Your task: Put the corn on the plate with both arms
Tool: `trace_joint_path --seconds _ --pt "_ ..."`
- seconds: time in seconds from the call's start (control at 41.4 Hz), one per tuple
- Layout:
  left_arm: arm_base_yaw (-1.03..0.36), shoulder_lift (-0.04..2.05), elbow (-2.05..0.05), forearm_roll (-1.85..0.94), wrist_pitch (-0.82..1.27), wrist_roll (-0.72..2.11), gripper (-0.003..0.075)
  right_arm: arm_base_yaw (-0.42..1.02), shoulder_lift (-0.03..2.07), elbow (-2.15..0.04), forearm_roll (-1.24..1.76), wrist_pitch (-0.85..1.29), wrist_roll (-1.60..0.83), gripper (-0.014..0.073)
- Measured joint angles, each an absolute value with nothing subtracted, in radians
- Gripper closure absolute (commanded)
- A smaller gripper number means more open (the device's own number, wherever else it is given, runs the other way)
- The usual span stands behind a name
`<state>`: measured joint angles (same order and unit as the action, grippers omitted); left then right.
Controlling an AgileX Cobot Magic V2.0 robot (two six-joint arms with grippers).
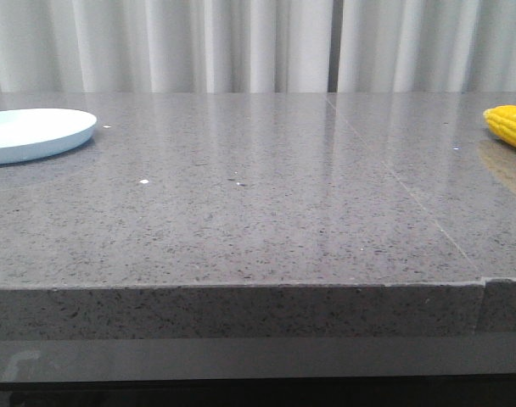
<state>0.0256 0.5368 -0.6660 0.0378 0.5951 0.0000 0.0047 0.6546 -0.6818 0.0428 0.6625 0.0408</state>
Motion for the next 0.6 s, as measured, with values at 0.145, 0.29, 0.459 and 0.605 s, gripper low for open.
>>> trace_joint_path --seconds 0.145,0.29,0.459,0.605 --pt "0.026 0.555 -0.666 0.037 0.595 0.000 0.0318 0.005 0.669 -0.682 0.041 0.663 0.041 -0.0049" --pt "0.026 0.576 -0.666 0.037 0.595 0.000 0.0149 0.005 0.675 -0.682 0.041 0.663 0.041 -0.0070" --pt "0.026 0.652 -0.691 0.037 0.650 0.015 0.0154 0.005 0.675 -0.682 0.039 0.663 0.041 -0.0070" --pt "0.026 0.785 -0.763 0.039 0.697 0.020 0.0154 0.005 0.675 -0.682 0.039 0.663 0.041 -0.0070"
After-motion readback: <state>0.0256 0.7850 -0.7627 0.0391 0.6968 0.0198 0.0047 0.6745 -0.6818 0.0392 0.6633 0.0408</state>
